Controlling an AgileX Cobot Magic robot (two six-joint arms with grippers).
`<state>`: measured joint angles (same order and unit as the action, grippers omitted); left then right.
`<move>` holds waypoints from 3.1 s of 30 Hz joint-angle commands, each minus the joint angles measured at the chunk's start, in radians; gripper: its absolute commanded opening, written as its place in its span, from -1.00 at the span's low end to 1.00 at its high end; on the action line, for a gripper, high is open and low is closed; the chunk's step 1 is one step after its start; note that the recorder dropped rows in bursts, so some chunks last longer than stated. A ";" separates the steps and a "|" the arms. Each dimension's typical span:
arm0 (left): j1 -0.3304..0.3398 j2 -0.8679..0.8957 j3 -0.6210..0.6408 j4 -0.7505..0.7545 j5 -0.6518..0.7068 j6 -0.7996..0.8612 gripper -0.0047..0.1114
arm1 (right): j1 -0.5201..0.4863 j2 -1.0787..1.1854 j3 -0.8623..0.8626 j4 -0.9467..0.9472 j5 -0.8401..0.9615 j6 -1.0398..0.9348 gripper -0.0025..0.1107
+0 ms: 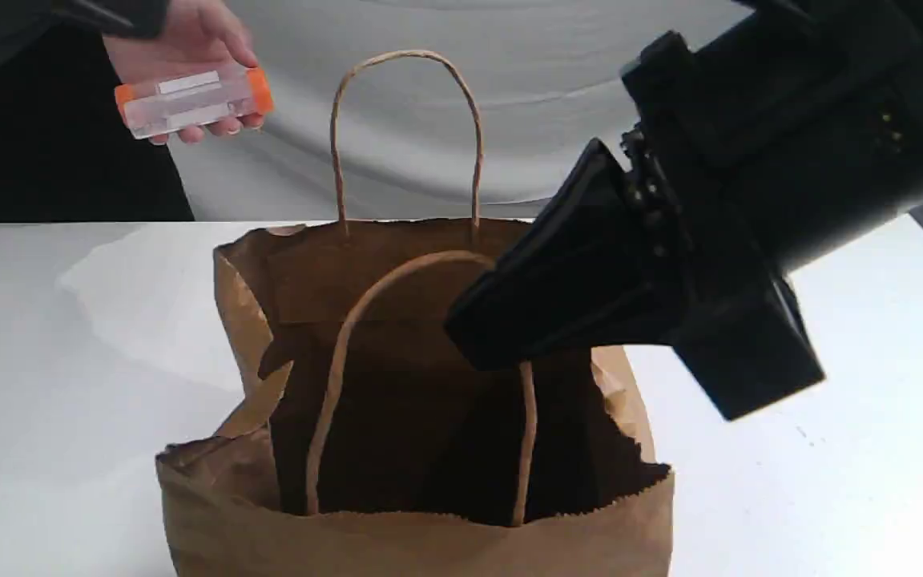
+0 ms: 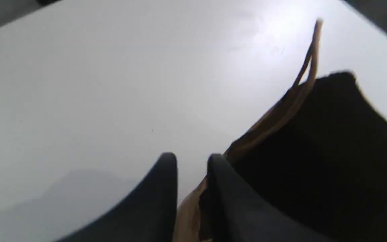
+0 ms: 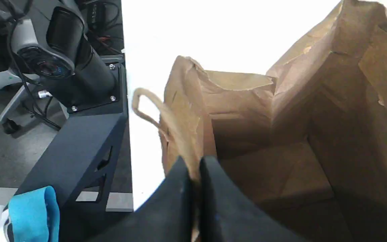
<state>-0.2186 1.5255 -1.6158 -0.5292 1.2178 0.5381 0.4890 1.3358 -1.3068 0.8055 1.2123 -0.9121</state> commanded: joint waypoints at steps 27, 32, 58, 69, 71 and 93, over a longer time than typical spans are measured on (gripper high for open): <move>-0.270 0.174 -0.007 0.305 0.003 -0.014 0.00 | 0.002 -0.001 -0.003 -0.002 -0.007 0.032 -0.96; -0.270 0.201 -0.007 0.305 0.003 -0.014 -0.16 | 0.002 -0.001 -0.003 -0.004 -0.003 0.031 -0.96; -0.152 0.237 -0.007 0.173 0.003 0.016 -0.92 | 0.001 -0.001 -0.313 0.014 0.009 0.138 -0.96; -0.059 0.248 -0.007 0.013 0.003 0.041 -0.92 | 0.001 -0.001 -0.470 0.015 -0.004 0.221 -0.96; -0.060 0.248 -0.007 0.003 0.003 0.041 -0.92 | 0.001 0.007 -0.470 0.023 0.000 0.230 -0.96; -0.060 0.248 -0.007 -0.022 0.003 0.041 -0.92 | 0.001 0.079 -0.470 0.058 0.009 0.238 -0.96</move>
<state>-0.2801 1.7728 -1.6199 -0.5440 1.2320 0.5737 0.4890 1.4181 -1.7656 0.8395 1.2291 -0.6791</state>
